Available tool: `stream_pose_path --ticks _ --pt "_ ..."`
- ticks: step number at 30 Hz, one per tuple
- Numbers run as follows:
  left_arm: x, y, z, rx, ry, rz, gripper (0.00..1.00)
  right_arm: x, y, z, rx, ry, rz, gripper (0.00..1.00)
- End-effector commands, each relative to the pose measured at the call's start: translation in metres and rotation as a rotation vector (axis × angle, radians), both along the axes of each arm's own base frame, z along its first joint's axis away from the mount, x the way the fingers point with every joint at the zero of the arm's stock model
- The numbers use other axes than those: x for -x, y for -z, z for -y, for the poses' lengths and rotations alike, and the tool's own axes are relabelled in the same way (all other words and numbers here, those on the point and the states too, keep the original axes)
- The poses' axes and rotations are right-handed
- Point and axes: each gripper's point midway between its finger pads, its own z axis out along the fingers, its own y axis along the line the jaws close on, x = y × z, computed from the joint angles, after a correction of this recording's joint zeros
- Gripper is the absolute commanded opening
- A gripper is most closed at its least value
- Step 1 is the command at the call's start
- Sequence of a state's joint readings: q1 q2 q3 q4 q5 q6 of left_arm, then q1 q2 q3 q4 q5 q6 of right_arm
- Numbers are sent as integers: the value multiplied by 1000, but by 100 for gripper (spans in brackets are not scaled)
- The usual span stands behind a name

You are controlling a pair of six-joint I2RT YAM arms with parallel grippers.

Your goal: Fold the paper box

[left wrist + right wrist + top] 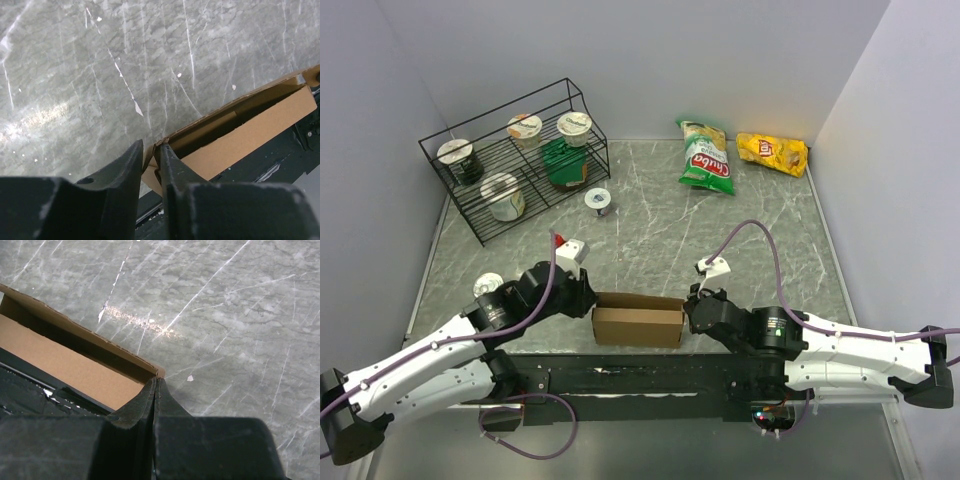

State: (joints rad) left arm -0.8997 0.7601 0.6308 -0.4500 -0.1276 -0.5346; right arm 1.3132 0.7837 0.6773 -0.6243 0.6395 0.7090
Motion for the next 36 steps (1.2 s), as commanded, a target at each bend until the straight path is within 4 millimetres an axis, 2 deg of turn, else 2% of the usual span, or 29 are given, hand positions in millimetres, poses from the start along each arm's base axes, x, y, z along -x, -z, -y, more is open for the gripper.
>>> stream_pose_path --ticks 1,5,14,18,22,25,31,36 --pt "-2 -14 2 8 10 18 22 -5 -12 -1 -33 25 30 0" --pt "-2 -11 4 4 14 7 11 -5 -15 0 -38 28 38 0" --pt "1 -5 14 36 -19 -93 1 -7 -13 -1 -7 36 41 0" --pt "2 1 14 62 -62 -111 1 -8 -16 1 -8 55 58 0" --pt "-3 -7 18 105 -77 -71 1 -12 -22 3 -15 75 83 0" --pt "-10 -17 26 138 -73 -30 1 -16 -27 6 -3 106 101 0" --pt "-27 -27 33 149 -98 27 1 -27 -42 10 -38 147 178 0" --pt "-43 -32 39 153 -142 67 1 -34 -46 10 -21 189 209 0"
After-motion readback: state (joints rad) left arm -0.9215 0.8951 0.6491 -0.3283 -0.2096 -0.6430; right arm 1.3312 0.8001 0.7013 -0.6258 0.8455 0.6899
